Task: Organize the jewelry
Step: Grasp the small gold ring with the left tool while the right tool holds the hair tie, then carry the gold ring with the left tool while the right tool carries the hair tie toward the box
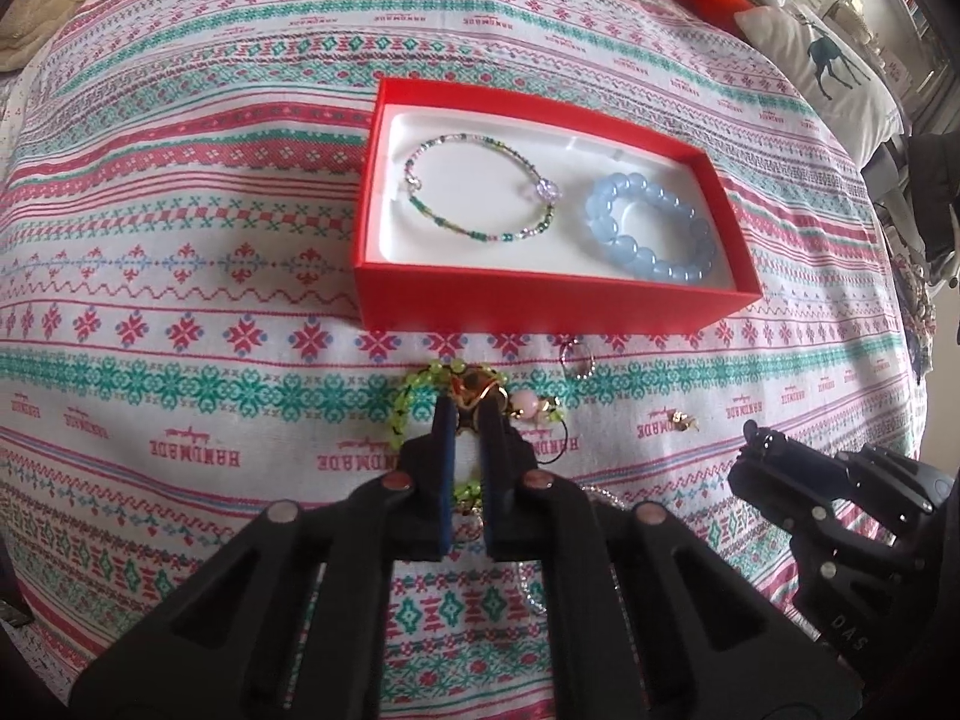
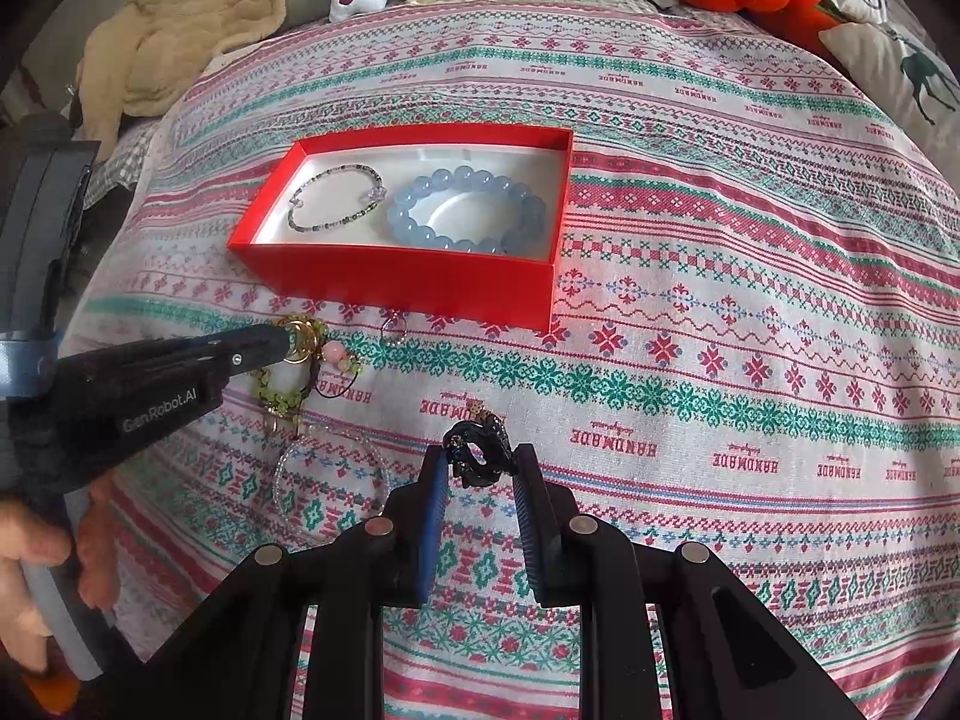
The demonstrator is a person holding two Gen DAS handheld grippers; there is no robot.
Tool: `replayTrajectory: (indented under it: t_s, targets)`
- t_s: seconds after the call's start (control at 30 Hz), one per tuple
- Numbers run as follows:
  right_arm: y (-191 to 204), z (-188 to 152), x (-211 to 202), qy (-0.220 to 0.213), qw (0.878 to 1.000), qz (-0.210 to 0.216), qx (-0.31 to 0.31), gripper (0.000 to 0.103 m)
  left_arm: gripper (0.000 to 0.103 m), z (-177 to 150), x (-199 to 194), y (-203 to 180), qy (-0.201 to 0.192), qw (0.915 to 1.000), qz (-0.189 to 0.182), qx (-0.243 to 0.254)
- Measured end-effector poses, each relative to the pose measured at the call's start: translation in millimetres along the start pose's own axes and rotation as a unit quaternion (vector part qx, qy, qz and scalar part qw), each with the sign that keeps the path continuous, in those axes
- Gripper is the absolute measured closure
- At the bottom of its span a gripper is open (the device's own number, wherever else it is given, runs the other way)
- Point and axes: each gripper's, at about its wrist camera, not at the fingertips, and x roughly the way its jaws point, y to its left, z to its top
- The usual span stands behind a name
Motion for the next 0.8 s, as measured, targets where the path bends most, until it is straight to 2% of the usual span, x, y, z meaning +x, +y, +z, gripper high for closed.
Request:
replayTrajectory:
  t_s: [0.1, 0.33, 0.47, 0.5, 0.6, 0.8]
  targets:
    - [-0.9, 1.1, -3.1, -0.004, 1.000, 0.003, 0.001, 0.081, 0.101, 0.4, -5.8, 1.3, -0.004, 1.0000, -0.005, 0.001]
    - [-1.1, 4.4, -9.7, -0.011, 1.000, 0.015, 0.006, 0.081, 0.101, 0.5, -23.4, 0.2, -0.020, 0.9997, -0.015, 0.007]
    - [0.1, 5.8, -10.3, -0.013, 1.000, 0.016, 0.008, 0.081, 0.100, -0.7, -21.8, 1.9, -0.011, 0.9996, -0.026, 0.005]
    - [0.5, 5.8, -9.9, -0.013, 1.000, 0.017, 0.008, 0.081, 0.097, -1.2, -19.5, 2.7, -0.007, 0.9997, -0.025, 0.003]
    - [1.2, 5.7, -7.4, -0.009, 1.000, 0.017, 0.008, 0.081, 0.071, -1.2, -10.3, 2.0, 0.003, 0.9996, -0.027, -0.001]
    - [-1.3, 6.7, -5.0, -0.009, 1.000, 0.017, 0.013, 0.081, 0.070, 2.9, 5.3, 0.3, 0.010, 0.9997, -0.015, -0.017]
